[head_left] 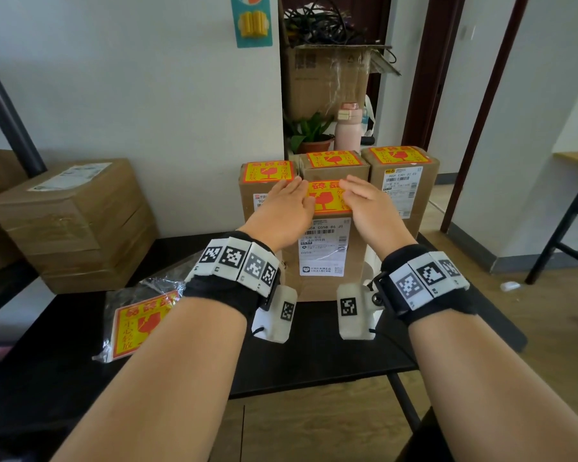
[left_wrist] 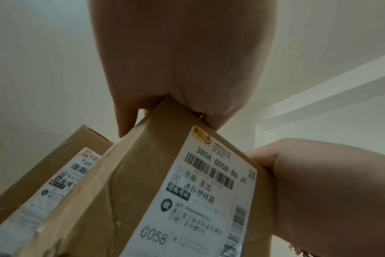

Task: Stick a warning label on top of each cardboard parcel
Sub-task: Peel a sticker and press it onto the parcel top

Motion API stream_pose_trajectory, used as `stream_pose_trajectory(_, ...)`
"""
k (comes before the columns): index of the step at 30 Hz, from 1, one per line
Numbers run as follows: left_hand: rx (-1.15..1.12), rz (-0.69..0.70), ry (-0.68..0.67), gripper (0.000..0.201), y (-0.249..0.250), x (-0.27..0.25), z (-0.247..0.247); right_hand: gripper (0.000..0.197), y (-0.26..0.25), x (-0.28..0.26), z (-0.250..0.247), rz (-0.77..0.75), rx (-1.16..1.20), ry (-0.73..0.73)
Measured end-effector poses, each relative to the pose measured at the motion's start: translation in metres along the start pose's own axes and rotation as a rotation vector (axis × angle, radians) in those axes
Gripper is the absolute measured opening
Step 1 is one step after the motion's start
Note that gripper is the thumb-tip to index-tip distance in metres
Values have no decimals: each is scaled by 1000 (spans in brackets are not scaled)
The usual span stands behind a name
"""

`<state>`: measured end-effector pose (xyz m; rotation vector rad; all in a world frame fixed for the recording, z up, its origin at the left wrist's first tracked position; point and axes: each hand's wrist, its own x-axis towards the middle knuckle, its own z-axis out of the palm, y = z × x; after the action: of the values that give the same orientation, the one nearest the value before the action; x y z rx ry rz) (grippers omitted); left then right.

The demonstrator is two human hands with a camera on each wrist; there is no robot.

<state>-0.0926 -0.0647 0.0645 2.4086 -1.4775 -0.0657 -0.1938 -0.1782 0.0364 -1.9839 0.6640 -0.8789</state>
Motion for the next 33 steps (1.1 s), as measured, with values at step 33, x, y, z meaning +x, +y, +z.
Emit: stream_pose_trajectory(33,-631,-83,816,30,-58,-66,-111,51,-122,0,37,-283,121,149)
